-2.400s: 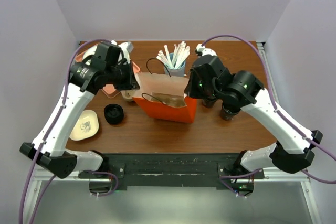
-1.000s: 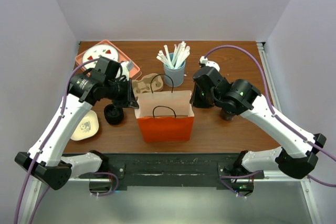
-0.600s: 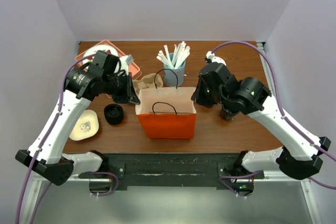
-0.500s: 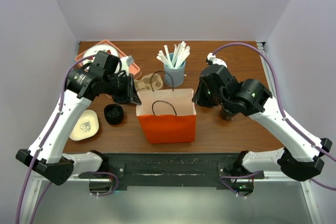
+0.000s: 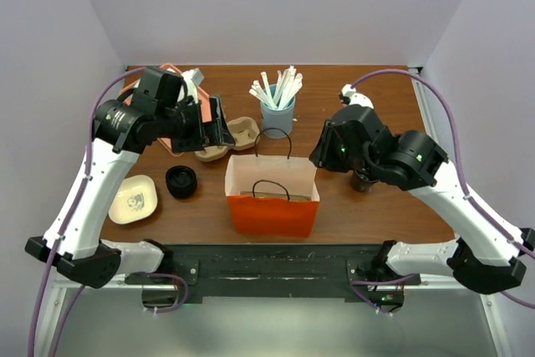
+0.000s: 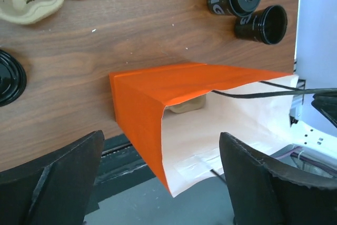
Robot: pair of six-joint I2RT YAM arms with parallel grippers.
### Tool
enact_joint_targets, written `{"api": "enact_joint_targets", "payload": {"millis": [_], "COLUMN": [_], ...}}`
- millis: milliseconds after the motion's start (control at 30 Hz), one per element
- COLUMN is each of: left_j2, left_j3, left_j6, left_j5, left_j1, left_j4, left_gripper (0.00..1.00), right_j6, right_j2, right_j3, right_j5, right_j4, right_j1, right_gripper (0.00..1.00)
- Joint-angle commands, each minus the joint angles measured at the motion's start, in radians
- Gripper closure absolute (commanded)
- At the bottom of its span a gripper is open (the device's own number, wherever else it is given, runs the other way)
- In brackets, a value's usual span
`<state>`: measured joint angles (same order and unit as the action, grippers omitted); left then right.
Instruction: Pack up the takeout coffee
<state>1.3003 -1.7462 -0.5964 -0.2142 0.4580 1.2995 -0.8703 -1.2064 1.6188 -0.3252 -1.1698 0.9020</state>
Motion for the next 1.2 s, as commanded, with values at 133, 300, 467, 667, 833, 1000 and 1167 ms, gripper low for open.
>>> {"api": "enact_joint_targets", "payload": {"millis": [133, 300, 467, 667, 833, 1000, 1167], "left_j2": [-0.130, -0.231, -0.263, -0.194, -0.130, -0.082, -0.075], "left_j3": [0.172, 0.335, 0.430, 0.422, 0.378, 0.326, 0.312], "left_j6": [-0.006, -0.005, -0.042, -0.071, -0.060, -0.031, -0.025], "left_j5": [-0.124, -0.169, -0.229, -0.134, -0.053, -0.031, -0.045], "left_j1": [-0.009, -0.005, 0.040, 0.139, 0.145, 0.149, 0.157], "left_j4": [-0.078, -0.097, -0.166, -0.197, -0.206, -0.210, -0.264], "left_gripper": [0.09, 0.25, 0.31, 0.43, 0.50, 0.70, 1.00], "right_j6": [0.002, 0.002, 0.066, 0.091, 0.099, 0.172, 0.228], "right_j2": [0.188, 0.223, 0.177, 0.211, 0.208, 0.174, 0.122], "right_j3": [-0.057, -0.073, -0.014, -0.079, -0.105, -0.051, 0.029], "right_j5": [-0.071, -0.089, -0.072, -0.054, -0.028, -0.034, -0.077], "right_j4": [0.048, 0.044, -0.004, 0.060, 0.065, 0.038, -0.014], "right_j1": [-0.002, -0.002, -0.002, -0.003, -0.002, -0.002, -0.002], "right_gripper": [0.43, 0.01, 0.01, 0.01, 0.03, 0.08, 0.11]}}
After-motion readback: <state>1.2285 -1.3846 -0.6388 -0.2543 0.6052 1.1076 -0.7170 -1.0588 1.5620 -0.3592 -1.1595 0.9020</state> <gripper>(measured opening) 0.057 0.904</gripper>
